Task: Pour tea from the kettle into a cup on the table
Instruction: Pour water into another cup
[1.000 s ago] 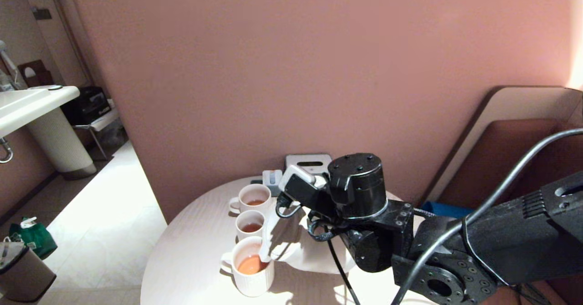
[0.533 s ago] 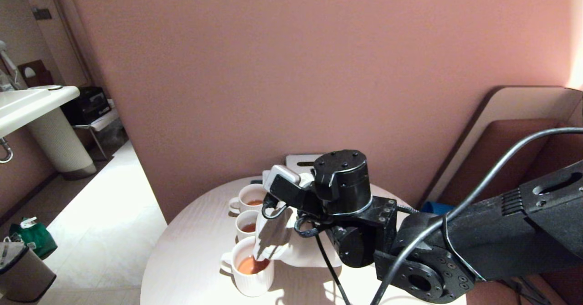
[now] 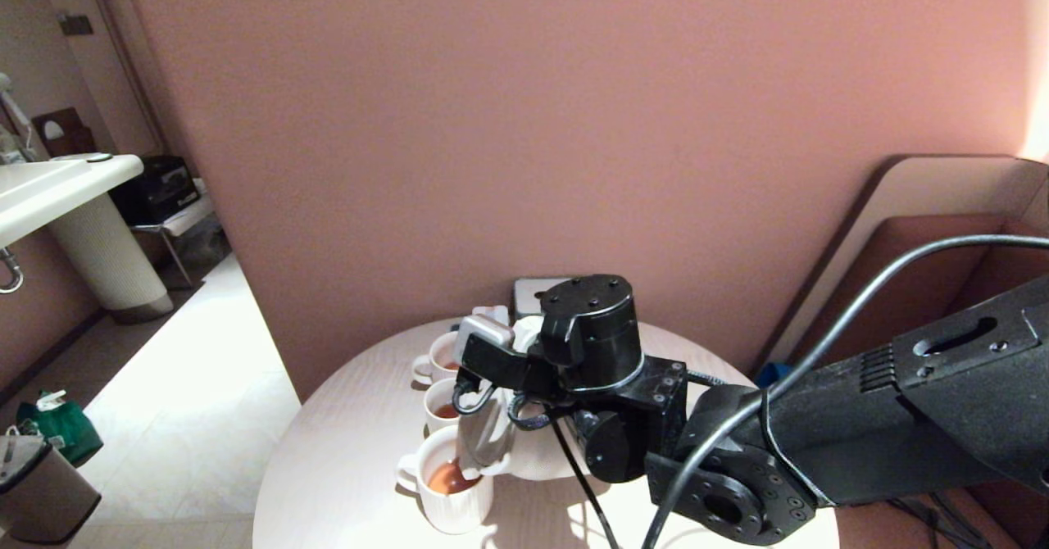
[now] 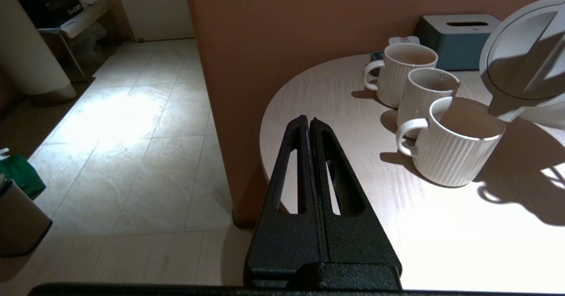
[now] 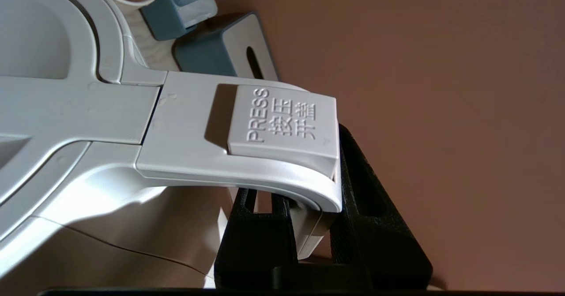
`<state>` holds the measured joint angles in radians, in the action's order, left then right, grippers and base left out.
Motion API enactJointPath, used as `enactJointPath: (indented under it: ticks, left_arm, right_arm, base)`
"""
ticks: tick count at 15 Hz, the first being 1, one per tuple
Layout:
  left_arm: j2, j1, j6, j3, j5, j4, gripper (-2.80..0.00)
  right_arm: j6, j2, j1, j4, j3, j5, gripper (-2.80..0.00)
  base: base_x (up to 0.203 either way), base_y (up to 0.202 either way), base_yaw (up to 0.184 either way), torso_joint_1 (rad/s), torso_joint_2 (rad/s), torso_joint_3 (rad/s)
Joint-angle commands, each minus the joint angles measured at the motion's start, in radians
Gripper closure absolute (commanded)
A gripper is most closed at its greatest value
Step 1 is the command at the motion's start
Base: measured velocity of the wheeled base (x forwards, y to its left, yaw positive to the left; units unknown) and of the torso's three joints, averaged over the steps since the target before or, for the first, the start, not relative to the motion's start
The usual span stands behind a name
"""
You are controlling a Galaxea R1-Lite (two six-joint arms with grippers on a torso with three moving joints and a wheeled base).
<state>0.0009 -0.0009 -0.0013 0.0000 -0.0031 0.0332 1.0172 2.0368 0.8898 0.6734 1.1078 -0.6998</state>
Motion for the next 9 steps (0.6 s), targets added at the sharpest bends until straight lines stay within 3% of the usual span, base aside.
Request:
enactJointPath:
  ticks: [1, 9]
  left_arm:
    - [0.001, 0.001, 0.000, 0.000, 0.000, 0.001, 0.00]
    - [0.001, 0.001, 0.000, 0.000, 0.000, 0.001, 0.00]
  right_arm:
    - [0.019, 0.013, 0.005, 0.004, 0.023, -0.004, 0.00]
    - [0.041, 0.019, 0.009, -0.120, 0.144, -0.010, 0.00]
  base:
    - [0.000, 0.000, 0.000, 0.000, 0.00, 0.000]
    - [0.000, 0.000, 0.000, 0.000, 0.00, 0.000]
